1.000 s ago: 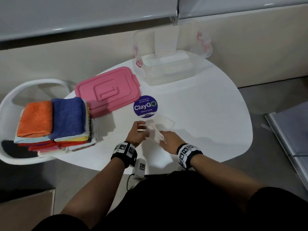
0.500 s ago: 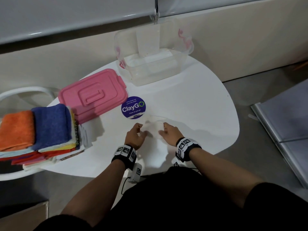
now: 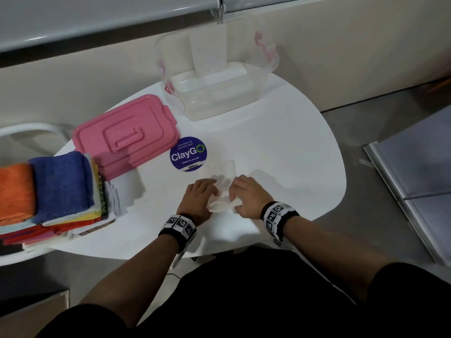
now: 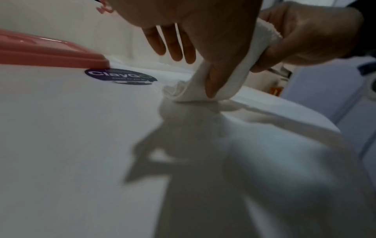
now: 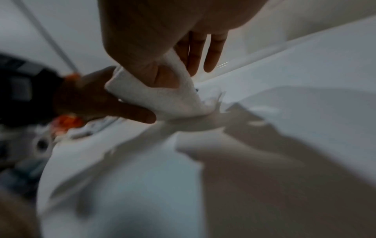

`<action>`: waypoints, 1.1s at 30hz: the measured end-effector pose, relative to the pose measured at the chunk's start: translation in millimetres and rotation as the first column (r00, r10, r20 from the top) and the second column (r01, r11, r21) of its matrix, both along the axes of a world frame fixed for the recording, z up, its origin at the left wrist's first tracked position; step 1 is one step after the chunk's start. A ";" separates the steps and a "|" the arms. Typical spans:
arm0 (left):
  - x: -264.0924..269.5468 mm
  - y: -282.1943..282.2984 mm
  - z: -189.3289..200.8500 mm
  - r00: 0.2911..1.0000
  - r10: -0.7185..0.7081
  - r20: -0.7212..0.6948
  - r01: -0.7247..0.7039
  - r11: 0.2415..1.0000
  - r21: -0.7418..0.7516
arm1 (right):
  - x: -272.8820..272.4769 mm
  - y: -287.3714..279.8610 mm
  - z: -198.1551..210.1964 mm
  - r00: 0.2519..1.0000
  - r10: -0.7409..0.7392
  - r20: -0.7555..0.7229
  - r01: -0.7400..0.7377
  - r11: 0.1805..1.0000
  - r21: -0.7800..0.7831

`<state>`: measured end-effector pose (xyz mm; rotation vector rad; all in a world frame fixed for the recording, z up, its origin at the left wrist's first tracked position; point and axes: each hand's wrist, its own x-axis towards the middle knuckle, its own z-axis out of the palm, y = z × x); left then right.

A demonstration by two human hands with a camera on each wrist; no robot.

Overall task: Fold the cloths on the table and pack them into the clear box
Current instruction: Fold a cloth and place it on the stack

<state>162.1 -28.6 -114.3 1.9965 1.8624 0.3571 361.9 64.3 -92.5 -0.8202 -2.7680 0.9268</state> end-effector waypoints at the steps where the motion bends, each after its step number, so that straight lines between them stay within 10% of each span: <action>1: -1.4 -5.2 -2.2 0.999 -0.034 0.009 0.035 0.995 -0.096 | 3.9 -3.2 -4.1 0.995 0.071 0.073 -0.073 0.997 0.020; 11: -1.1 -31.9 -23.9 0.979 -0.157 -0.133 0.118 0.958 -0.261 | 25.9 -16.1 -23.0 0.941 0.282 0.189 -0.291 0.957 0.018; 16: -5.1 -28.8 -23.5 0.975 -0.197 -0.108 0.152 0.933 -0.325 | 15.0 -13.1 -10.7 0.976 -0.058 0.208 0.101 0.974 -0.203; 22: 4.6 -6.0 10.0 0.887 0.376 0.269 -0.272 0.895 -0.354 | -22.5 10.1 -6.5 0.898 -0.406 0.171 0.439 0.799 -0.410; 33: -8.0 31.5 4.8 0.703 0.675 0.225 -0.527 0.706 -0.473 | -48.2 31.2 -9.5 0.815 -0.469 0.341 0.575 0.730 -0.369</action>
